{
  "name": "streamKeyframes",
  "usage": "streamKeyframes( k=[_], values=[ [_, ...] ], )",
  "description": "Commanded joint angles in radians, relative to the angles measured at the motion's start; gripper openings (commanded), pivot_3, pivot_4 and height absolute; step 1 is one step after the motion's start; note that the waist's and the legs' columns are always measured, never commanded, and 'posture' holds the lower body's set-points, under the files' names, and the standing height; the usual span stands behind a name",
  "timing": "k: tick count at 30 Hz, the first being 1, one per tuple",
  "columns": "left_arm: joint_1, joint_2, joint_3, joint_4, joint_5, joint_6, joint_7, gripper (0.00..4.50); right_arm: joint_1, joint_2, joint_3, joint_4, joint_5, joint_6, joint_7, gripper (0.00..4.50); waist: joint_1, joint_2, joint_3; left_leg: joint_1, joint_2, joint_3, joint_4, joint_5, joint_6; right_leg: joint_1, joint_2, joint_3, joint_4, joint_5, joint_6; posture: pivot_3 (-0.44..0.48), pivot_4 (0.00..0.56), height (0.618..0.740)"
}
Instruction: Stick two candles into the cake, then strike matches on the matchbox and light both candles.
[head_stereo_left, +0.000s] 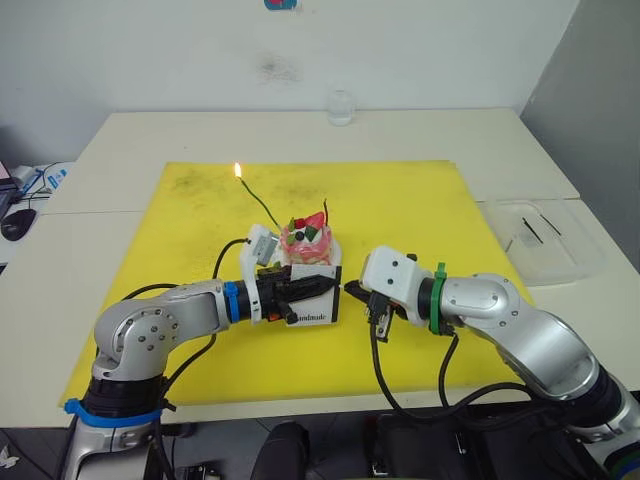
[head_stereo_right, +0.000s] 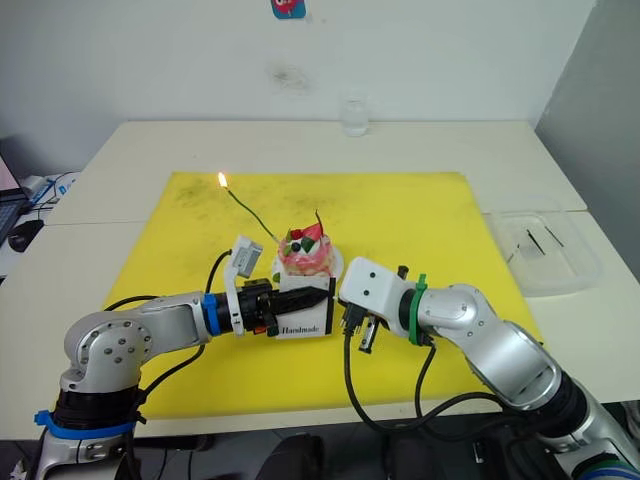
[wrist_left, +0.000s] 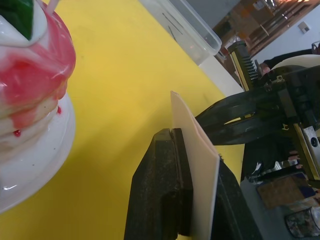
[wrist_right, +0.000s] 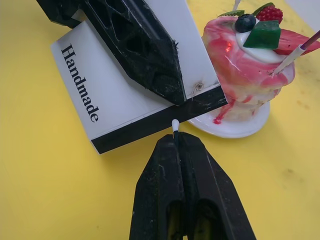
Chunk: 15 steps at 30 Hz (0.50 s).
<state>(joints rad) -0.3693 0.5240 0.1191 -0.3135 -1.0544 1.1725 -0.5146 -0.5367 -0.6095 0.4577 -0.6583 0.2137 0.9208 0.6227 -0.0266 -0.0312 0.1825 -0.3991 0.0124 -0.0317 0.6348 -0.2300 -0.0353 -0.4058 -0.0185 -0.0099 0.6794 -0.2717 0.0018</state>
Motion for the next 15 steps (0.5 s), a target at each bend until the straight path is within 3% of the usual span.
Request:
streamKeyframes(
  k=[1,8,15],
  values=[
    [-0.016,-0.021,-0.001,-0.043,-0.027,-0.015,-0.007,0.00,-0.024,0.006,0.014,-0.015,0.003,-0.072,0.052,0.04,0.000,0.000,0.000,0.000,0.000,0.000,0.000,0.000,0.000,0.000,0.000,0.000,0.000,0.000,0.000,0.000,0.150,0.740],
    [-0.019,0.019,0.001,0.004,0.061,-0.073,-0.029,0.00,-0.003,-0.132,-0.124,-0.066,0.109,-0.114,0.231,0.04,0.001,0.000,0.000,0.000,0.000,0.000,0.000,0.000,0.000,0.000,0.000,0.000,0.000,0.000,0.000,0.000,0.150,0.740],
    [0.045,0.084,-0.002,-0.030,0.084,-0.084,-0.080,0.00,-0.026,-0.120,-0.180,-0.057,0.151,-0.088,0.217,0.04,-0.002,0.000,0.000,0.001,0.001,0.000,0.000,0.000,0.000,0.000,0.000,0.000,0.000,0.000,0.000,0.000,0.150,0.740]
  ],
)
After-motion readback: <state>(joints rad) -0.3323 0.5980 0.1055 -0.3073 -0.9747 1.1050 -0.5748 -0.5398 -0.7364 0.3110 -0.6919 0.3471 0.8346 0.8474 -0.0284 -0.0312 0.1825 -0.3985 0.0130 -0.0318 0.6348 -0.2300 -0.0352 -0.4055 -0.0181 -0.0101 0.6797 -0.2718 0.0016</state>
